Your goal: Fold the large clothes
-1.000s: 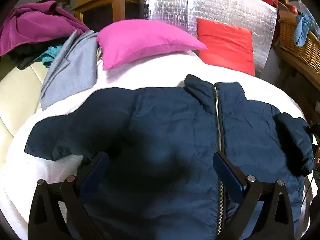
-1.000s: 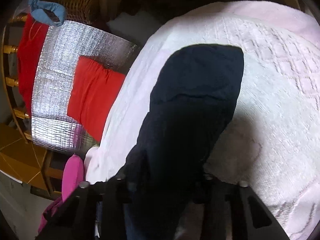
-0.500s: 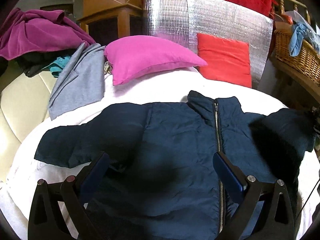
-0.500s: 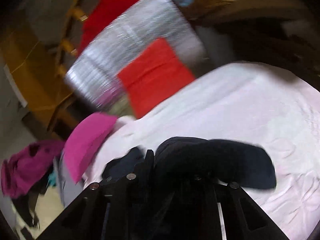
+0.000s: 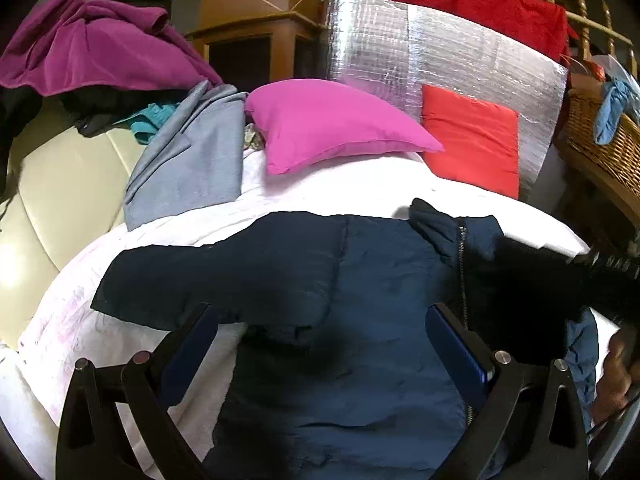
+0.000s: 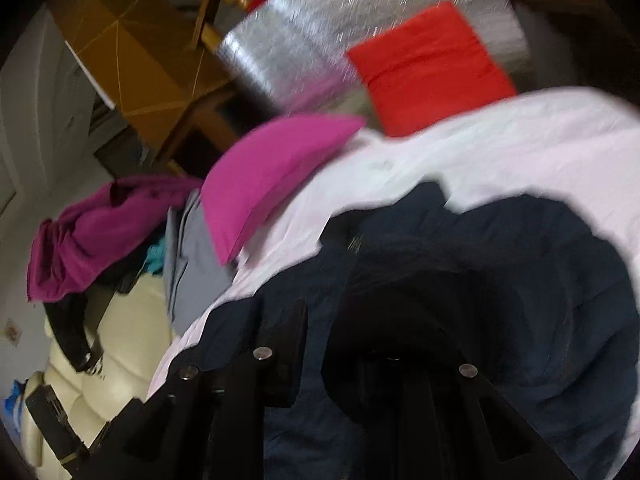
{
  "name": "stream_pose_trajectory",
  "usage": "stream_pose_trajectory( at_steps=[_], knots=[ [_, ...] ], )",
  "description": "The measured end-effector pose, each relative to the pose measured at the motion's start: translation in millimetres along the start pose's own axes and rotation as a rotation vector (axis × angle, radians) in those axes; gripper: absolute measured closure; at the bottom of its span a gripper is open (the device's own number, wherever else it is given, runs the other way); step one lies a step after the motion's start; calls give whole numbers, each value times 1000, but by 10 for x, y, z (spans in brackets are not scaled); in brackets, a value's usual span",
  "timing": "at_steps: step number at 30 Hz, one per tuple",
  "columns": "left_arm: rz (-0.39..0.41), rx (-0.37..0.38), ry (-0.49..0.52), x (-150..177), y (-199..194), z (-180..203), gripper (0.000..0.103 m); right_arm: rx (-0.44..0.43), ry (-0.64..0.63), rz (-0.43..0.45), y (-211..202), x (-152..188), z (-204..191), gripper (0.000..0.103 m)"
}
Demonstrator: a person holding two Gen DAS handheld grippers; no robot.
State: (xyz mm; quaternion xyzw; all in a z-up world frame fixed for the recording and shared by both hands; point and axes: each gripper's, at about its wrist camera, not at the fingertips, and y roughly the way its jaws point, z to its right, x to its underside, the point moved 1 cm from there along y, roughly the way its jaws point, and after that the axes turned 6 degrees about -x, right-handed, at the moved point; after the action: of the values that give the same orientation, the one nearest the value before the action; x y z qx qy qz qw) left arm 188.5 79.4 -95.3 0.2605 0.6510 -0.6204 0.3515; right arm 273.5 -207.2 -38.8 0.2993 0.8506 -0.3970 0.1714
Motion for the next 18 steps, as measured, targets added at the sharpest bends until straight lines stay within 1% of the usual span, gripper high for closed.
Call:
stream_pose_trajectory(
  at_steps=[1, 2, 3, 4, 6, 8, 10, 12, 14, 15, 17, 18],
  knots=[
    [-4, -4, -4, 5, 20, -25, 0, -22, 33, -53, 123, 74, 27, 73],
    [-12, -9, -6, 13, 52, -49, 0, -59, 74, -110, 235, 157, 76, 65],
    [-27, -16, -9, 21, 100, -74, 0, -93, 111, -151, 278, 234, 137, 43],
    [-45, -24, -14, 33, 153, -99, 0, -140, 172, -201, 352, 355, 204, 26],
    [-80, -36, -22, 52, 261, -135, 0, -174, 240, -245, 348, 568, 312, 25],
    [-109, -34, -28, 70, 347, -133, 0, -191, 274, -268, 251, 758, 415, 25],
    [-116, -20, -18, 103, 382, -104, 0, -216, 296, -247, 7, 892, 520, 25],
    [-118, 17, 9, 132, 400, -6, 0, -245, 295, -189, -324, 941, 596, 25],
    [-111, 74, 45, 170, 388, 141, 0, -252, 272, -91, -682, 920, 652, 25],
    [-103, 101, 64, 184, 381, 221, 0, -242, 254, -39, -836, 889, 679, 25],
    [-88, 170, 97, 217, 352, 402, 0, -174, 254, 54, -1120, 810, 844, 27],
    [-72, 210, 105, 232, 337, 477, 0, -152, 279, 77, -1181, 786, 933, 32]
  ],
)
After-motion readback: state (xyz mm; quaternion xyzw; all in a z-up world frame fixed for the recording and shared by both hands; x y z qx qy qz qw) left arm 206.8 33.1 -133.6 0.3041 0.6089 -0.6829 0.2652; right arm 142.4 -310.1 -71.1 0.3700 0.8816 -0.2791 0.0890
